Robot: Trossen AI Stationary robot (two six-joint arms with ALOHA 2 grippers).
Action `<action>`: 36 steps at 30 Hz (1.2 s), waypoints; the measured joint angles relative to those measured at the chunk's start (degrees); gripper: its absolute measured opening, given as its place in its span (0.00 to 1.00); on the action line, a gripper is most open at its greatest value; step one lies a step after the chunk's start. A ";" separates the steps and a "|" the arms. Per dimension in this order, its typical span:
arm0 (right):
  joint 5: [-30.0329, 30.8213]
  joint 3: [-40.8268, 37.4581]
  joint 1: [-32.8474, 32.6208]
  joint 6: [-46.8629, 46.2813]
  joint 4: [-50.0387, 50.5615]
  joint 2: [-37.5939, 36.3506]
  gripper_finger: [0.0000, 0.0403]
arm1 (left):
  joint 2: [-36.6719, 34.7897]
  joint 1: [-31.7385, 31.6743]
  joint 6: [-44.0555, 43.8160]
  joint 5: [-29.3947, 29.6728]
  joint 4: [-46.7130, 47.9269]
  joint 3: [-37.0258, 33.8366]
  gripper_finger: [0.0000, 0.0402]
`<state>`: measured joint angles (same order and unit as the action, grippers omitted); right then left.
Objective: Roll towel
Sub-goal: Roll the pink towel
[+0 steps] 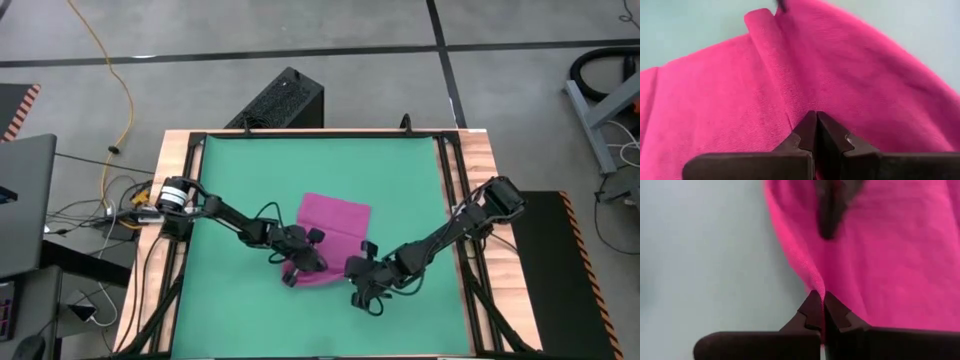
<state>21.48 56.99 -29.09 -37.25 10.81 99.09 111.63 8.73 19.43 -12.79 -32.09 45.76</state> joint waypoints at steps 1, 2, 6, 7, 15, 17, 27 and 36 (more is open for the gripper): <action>1.24 0.02 0.01 -1.69 1.17 0.00 0.02 | 0.00 -0.06 -0.48 -0.53 0.10 0.00 0.00; 2.54 0.01 -0.01 -3.20 2.18 0.00 0.02 | 0.00 -0.13 -0.83 -1.05 0.22 0.00 0.00; 4.17 0.02 0.01 -6.34 3.82 0.00 0.02 | -0.02 -0.31 -2.54 -3.81 1.31 -0.02 0.00; 4.17 0.02 0.09 -6.73 4.29 0.00 0.02 | -0.02 -0.33 -2.83 -4.24 1.61 -0.03 0.00; 4.17 -0.44 1.28 -7.94 5.27 0.39 0.02 | -0.02 -0.31 -4.56 -6.94 1.76 -0.07 0.00; 4.12 -0.48 1.86 -7.94 5.31 0.93 0.02 | -0.02 -0.31 -4.71 -6.94 1.74 -0.08 0.00; 0.97 -0.39 4.71 -3.43 0.49 4.13 0.02 | -0.02 -0.26 -5.01 -7.20 1.87 -0.11 0.00; -3.01 -0.18 6.82 -3.21 -0.29 7.82 0.02 | -9.58 0.25 -6.48 -3.86 11.66 -0.29 0.00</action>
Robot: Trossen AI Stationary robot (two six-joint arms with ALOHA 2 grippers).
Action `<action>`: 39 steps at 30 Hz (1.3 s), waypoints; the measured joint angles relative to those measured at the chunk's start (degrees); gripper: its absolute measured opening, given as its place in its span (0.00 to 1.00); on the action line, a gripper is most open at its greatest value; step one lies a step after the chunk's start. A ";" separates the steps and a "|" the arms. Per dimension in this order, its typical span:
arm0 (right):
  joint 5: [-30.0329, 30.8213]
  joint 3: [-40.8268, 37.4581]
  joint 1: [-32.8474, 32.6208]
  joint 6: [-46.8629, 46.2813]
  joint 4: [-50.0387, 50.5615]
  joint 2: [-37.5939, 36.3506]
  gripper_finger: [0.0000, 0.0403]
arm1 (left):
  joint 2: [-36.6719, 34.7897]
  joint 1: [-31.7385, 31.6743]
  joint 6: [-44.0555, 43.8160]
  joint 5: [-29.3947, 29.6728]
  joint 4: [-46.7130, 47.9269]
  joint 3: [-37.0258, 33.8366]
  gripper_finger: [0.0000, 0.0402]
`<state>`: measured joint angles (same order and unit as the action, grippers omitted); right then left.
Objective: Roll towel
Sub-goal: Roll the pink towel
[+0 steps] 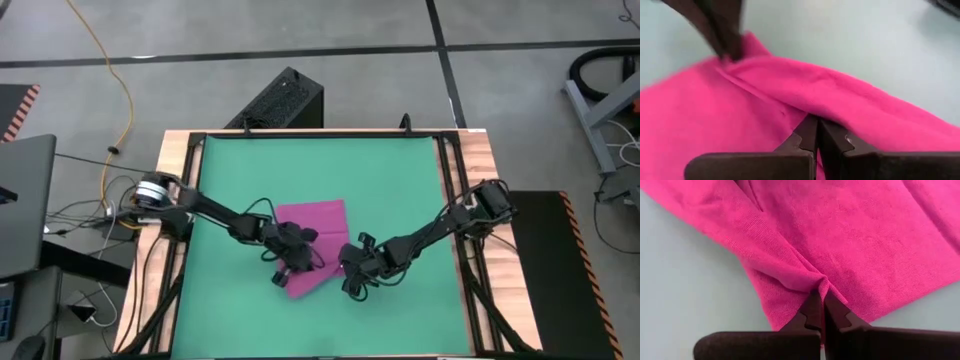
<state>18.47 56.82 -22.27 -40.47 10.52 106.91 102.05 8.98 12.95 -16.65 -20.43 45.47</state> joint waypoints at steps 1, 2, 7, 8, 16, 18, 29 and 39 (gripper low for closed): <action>-0.14 -0.03 0.04 0.02 -0.37 0.48 0.02 | -2.05 0.17 -0.26 1.32 2.24 0.03 0.00; -0.27 -0.02 0.05 0.00 -0.90 1.05 0.02 | -4.23 0.56 -0.57 2.90 4.70 0.07 0.00; -0.50 -0.04 -0.20 0.16 -1.84 1.63 0.02 | -16.71 5.04 -4.22 16.47 18.11 0.05 0.00; -0.51 -0.06 -0.20 0.44 -2.05 1.65 0.02 | -18.92 6.76 -5.89 20.16 19.16 0.07 0.00; -0.38 -0.14 0.26 2.81 -4.07 1.67 0.02 | -17.96 27.07 -10.74 48.61 19.96 -2.62 0.00; -0.38 -0.09 0.59 3.00 -4.83 1.76 0.02 | -16.04 31.51 -10.17 55.68 19.88 -2.59 0.00; -0.52 -0.19 0.75 3.96 -5.33 1.80 0.02 | -13.25 42.53 -12.17 61.51 19.83 -2.09 0.16; -0.47 -0.22 0.56 3.42 -6.34 1.82 0.02 | -1.19 41.76 -9.53 65.80 19.91 -0.74 0.48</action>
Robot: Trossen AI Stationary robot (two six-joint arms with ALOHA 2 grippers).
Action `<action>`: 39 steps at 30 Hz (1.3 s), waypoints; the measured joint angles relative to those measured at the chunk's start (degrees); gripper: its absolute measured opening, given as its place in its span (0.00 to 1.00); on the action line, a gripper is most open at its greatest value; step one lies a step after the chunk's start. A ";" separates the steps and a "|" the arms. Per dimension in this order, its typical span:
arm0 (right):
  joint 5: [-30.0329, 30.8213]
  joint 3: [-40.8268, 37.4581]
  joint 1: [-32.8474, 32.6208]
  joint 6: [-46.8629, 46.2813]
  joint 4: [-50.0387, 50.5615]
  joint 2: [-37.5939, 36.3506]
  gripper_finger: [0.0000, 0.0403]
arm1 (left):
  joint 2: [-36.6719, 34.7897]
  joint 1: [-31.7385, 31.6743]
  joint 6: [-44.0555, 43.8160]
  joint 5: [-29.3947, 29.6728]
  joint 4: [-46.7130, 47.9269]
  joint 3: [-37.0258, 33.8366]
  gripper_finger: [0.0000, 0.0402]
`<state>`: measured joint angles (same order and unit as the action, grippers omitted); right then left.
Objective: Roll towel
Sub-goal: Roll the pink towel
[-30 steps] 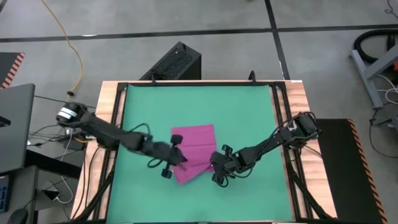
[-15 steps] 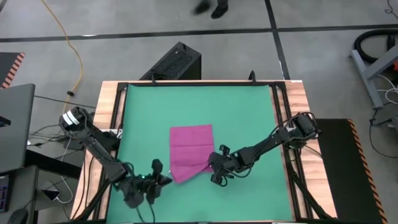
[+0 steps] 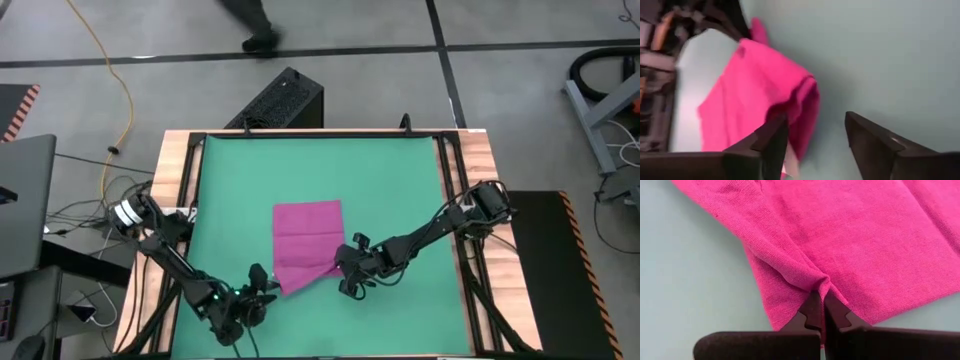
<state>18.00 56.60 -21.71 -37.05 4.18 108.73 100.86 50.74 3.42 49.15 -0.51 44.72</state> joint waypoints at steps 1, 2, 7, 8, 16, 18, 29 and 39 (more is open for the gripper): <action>0.09 0.00 0.00 -0.27 -0.04 0.00 0.02 | 1.05 0.00 -0.02 1.56 -0.06 0.62 0.50; 0.12 0.00 0.00 -0.37 -0.04 0.00 0.02 | 2.03 0.12 -0.05 3.13 0.00 1.26 0.51; 0.11 0.00 -0.04 -0.42 -0.13 0.00 0.02 | 5.75 1.56 1.79 8.46 0.00 4.88 0.54; 0.13 0.00 -0.04 -0.40 -0.13 0.00 0.02 | 6.39 1.95 2.07 9.45 0.04 5.39 0.54; 0.17 0.00 -0.35 -0.40 -0.15 0.02 0.02 | 7.99 5.60 0.36 15.98 1.93 7.33 0.54; 0.19 0.00 -0.36 -0.43 -0.17 0.02 0.02 | 7.99 6.83 -0.49 18.78 2.59 7.33 0.54; 0.17 0.00 -0.50 -0.45 -0.19 0.02 0.02 | 7.99 4.68 6.74 18.78 3.38 7.29 0.54; 0.19 0.00 -0.72 -0.45 -0.28 0.02 0.02 | 7.99 3.89 5.44 16.44 0.56 7.26 0.54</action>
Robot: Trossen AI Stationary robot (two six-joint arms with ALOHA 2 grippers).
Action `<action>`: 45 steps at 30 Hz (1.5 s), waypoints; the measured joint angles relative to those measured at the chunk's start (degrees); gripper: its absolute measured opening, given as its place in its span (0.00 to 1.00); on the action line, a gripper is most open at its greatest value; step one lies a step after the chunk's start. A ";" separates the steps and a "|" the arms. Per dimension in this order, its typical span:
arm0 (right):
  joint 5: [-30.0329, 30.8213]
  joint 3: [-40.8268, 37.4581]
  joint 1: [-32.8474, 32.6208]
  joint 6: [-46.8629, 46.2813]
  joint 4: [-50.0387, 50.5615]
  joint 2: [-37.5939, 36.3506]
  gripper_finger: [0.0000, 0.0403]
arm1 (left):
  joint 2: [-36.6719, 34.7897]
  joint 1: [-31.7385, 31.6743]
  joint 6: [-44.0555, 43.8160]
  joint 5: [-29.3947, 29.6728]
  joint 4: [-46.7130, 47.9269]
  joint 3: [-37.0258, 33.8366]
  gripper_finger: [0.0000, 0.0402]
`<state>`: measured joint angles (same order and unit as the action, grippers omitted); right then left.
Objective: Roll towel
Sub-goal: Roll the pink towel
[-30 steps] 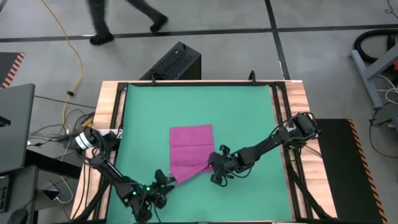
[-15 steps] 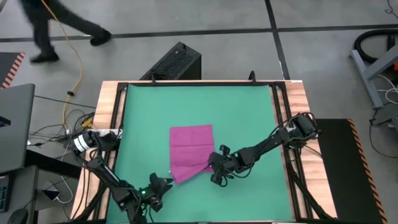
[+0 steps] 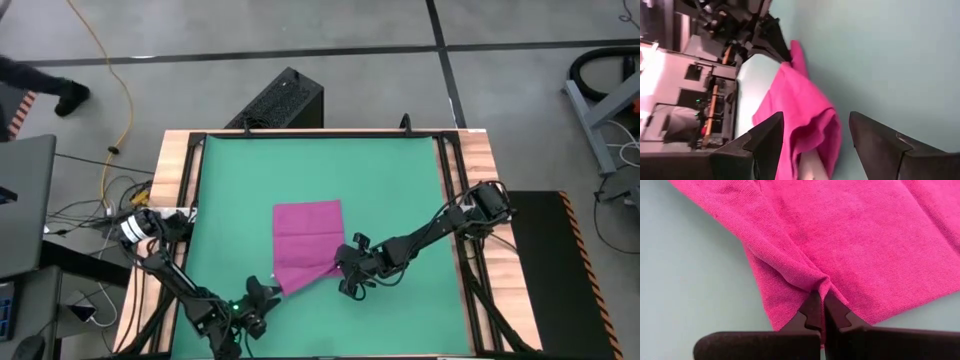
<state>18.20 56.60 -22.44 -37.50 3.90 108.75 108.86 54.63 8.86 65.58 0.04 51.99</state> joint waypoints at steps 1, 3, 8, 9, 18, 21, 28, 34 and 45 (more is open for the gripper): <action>0.00 0.00 0.00 0.00 0.00 0.00 0.02 | 0.00 -0.14 -0.02 -0.62 -0.05 0.00 0.54; 0.00 0.00 0.00 0.00 -0.02 0.00 0.02 | 0.00 -0.44 -0.01 -0.82 -0.04 -0.01 0.54; -0.02 0.00 -0.02 -0.02 -0.02 0.00 0.02 | 0.00 -1.97 0.59 -1.16 -0.22 -0.02 0.54; -0.02 0.00 -0.02 -0.02 -0.02 0.00 0.02 | 0.00 -2.39 0.57 -1.85 -0.37 -0.02 0.54; -0.03 0.00 -0.02 -0.01 -0.04 0.00 0.02 | 0.00 -4.12 0.54 -2.77 -0.40 -0.02 0.54; -0.04 0.00 -0.02 0.04 -0.04 0.00 0.02 | 0.00 -4.13 0.30 -2.54 -0.36 -0.02 0.54; -0.04 0.00 -0.02 0.28 -0.04 0.00 0.02 | -0.06 -5.08 -3.78 -3.40 -0.53 -0.93 0.53; -0.02 0.00 -0.31 0.44 -0.05 0.00 0.02 | -0.11 -5.19 -5.90 -3.41 -0.93 -1.22 0.41; -0.05 0.00 -0.33 0.46 -0.07 0.00 0.02 | -0.09 -4.59 -11.44 -4.71 -0.79 -1.16 0.02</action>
<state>18.15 56.60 -22.76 -37.04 3.84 108.75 108.77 50.04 -2.58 60.87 -0.75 50.83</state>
